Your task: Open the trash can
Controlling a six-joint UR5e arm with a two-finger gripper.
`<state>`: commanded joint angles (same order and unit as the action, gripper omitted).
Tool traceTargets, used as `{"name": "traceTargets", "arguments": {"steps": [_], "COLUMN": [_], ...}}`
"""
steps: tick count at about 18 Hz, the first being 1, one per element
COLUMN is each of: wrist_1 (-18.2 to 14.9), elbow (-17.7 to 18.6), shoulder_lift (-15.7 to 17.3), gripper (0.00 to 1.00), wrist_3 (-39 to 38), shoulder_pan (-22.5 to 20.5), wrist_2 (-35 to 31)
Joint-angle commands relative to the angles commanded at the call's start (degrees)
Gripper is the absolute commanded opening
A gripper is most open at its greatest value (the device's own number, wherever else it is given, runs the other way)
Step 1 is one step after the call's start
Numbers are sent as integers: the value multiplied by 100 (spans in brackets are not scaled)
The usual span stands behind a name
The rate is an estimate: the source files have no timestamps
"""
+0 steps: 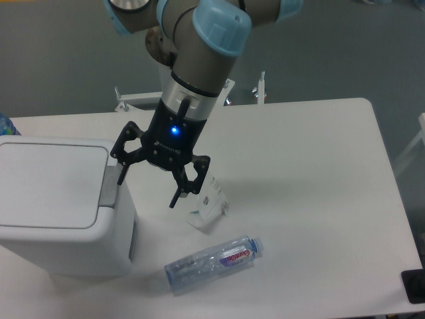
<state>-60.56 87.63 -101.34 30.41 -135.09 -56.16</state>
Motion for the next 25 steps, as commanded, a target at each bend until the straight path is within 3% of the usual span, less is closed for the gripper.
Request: {"name": "traceTargets", "arguments": {"steps": [25], "wrist_1": [35], "elbow": [-96], "shoulder_lift": [-79], "gripper": [100], "wrist_3": [-123], "shoulder_pan": [88], "wrist_2": [-18]}}
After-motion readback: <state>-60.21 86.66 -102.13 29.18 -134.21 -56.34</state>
